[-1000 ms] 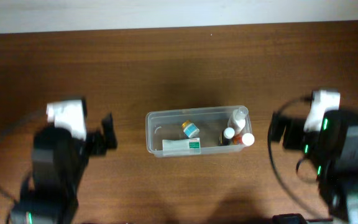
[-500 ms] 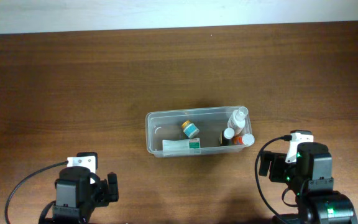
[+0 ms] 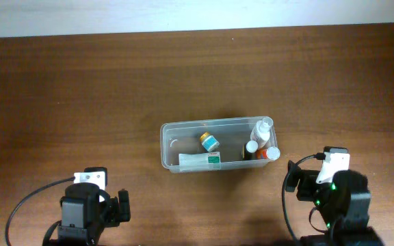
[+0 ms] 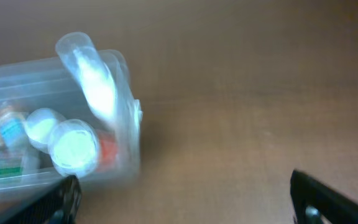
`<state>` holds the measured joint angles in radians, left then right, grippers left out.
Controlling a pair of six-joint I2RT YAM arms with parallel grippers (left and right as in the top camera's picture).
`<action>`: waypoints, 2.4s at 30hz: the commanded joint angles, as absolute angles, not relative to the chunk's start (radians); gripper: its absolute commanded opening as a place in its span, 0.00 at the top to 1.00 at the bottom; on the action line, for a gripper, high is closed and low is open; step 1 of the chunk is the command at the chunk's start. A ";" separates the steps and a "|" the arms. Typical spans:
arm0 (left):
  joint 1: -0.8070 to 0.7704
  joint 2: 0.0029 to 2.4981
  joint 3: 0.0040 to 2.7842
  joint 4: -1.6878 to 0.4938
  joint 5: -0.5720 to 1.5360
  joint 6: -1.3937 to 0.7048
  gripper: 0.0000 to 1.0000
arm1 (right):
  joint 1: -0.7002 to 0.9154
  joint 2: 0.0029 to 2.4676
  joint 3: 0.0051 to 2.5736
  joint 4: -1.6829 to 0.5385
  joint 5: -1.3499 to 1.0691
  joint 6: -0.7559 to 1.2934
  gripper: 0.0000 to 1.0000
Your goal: Pack container
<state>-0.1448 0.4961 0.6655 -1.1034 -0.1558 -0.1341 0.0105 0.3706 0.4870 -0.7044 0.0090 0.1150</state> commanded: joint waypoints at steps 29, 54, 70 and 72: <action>-0.148 0.490 0.663 -1.101 -0.165 -0.122 0.01 | 0.006 0.033 0.006 -0.073 -0.056 -0.015 0.02; -0.074 0.053 0.121 -0.151 -0.149 0.055 0.01 | 0.006 0.033 0.006 -0.073 -0.056 -0.015 0.02; -0.074 0.007 0.010 -0.083 -0.032 0.054 0.01 | 0.006 0.033 0.006 -0.073 -0.056 -0.015 0.02; -0.074 0.007 0.010 -0.083 -0.032 0.054 0.00 | 0.006 0.033 0.006 -0.073 -0.056 -0.015 0.02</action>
<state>-0.0776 0.0185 0.0132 -0.0784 -0.0517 0.0353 0.0090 0.0383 0.0116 -0.0708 -0.0471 -0.0090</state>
